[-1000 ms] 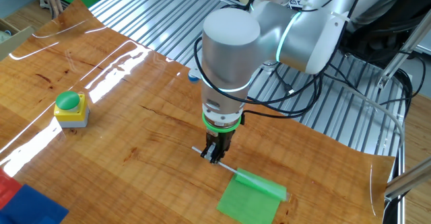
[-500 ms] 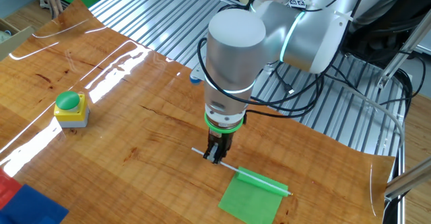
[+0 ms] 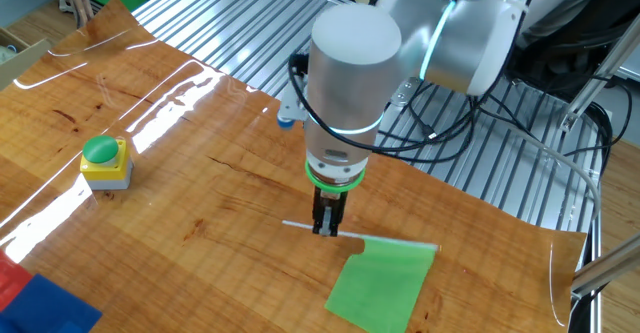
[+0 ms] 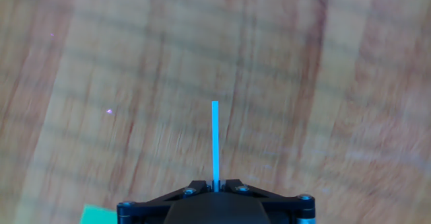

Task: Wave the flag

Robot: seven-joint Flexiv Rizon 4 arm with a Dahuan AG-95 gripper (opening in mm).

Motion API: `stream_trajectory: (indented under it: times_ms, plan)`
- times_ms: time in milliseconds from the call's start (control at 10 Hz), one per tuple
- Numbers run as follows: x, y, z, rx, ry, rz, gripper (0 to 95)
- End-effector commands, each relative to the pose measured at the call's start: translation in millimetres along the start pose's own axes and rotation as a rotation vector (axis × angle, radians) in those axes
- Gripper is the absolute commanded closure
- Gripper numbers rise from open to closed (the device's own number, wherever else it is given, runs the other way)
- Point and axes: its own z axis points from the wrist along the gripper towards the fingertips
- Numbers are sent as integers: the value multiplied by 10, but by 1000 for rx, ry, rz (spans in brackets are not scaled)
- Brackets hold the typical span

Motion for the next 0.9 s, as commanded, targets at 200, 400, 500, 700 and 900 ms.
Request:
stream_trajectory:
  times_ms: [200, 400, 500, 700, 900]
  plan:
    - [-103, -77, -328, 55, 9, -430, 950]
    - [-340, -145, -487, 58, -2, -600, 950]
    - [-473, -186, -549, 59, -6, -675, 950]
    - [-712, -280, -653, 55, 1, -789, 950]
    - [-905, -354, -711, 55, -3, -863, 950]
